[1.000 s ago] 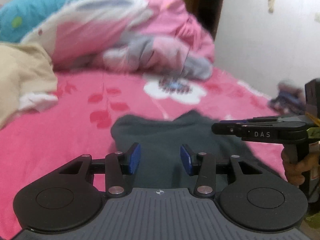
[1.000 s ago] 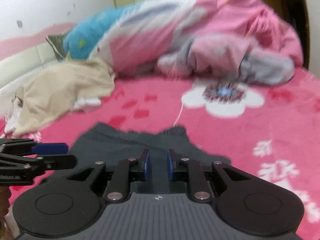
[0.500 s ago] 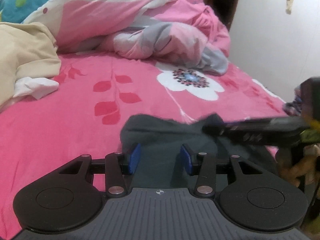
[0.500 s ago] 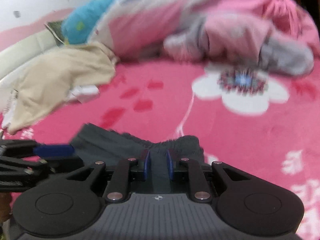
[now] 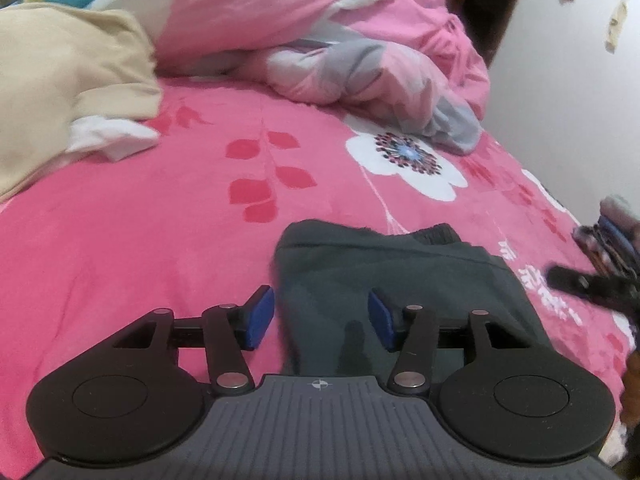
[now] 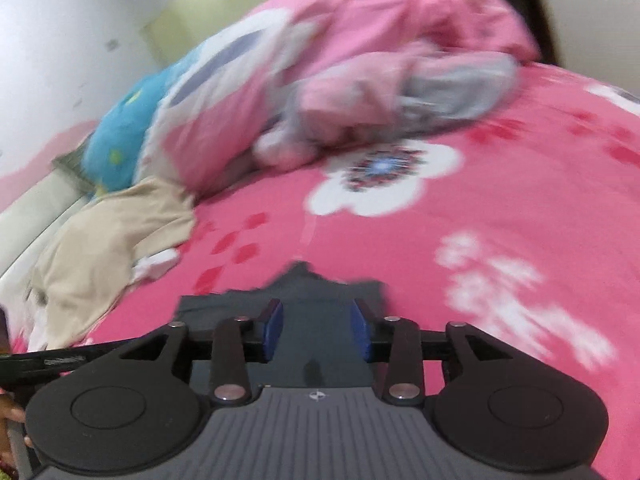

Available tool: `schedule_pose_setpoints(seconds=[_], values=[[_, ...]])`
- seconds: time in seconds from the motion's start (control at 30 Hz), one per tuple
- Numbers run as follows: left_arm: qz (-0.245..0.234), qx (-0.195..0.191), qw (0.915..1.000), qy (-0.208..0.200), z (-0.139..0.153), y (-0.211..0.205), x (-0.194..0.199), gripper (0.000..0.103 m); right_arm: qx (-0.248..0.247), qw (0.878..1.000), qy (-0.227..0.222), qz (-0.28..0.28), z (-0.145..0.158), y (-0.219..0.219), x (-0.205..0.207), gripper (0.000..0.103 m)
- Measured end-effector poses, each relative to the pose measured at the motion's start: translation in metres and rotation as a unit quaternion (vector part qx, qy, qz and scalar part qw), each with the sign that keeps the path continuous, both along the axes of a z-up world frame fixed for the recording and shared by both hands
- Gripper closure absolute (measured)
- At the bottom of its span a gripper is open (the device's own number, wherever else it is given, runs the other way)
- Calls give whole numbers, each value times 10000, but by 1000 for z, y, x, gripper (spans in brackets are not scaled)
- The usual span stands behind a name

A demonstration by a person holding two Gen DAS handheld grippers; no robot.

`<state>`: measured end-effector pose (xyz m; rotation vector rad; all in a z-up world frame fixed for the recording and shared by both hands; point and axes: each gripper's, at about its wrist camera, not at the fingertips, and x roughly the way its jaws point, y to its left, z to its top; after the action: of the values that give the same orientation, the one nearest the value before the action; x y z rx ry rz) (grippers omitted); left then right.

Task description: Fold clothes

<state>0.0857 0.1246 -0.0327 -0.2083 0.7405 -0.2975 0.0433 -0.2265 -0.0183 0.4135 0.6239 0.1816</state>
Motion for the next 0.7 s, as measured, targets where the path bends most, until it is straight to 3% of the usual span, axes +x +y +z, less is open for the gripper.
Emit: schedule_pose_setpoints(seconds=[0.1,0.23,0.43,0.57,0.7], values=[[209,92,9997,79,1,3,-10,46,250,9985,176,-454,-11,-21,-27,56],[373,399,9982,238,-3,0,-23,32,567,9946,459,-732,-27,-35,-46,55],[591,749,9944,462,-9,-2,-37,27,235,9946,622,-801,-30,-28,-57,54],[695,1178,9905,170,6,0,-46,26,-7,9926,858,-858,-24,-26,-59,54],[1036,948,9898,-223,27,14,-63,12,232,9945,790,-647,-17,-29,-55,54]])
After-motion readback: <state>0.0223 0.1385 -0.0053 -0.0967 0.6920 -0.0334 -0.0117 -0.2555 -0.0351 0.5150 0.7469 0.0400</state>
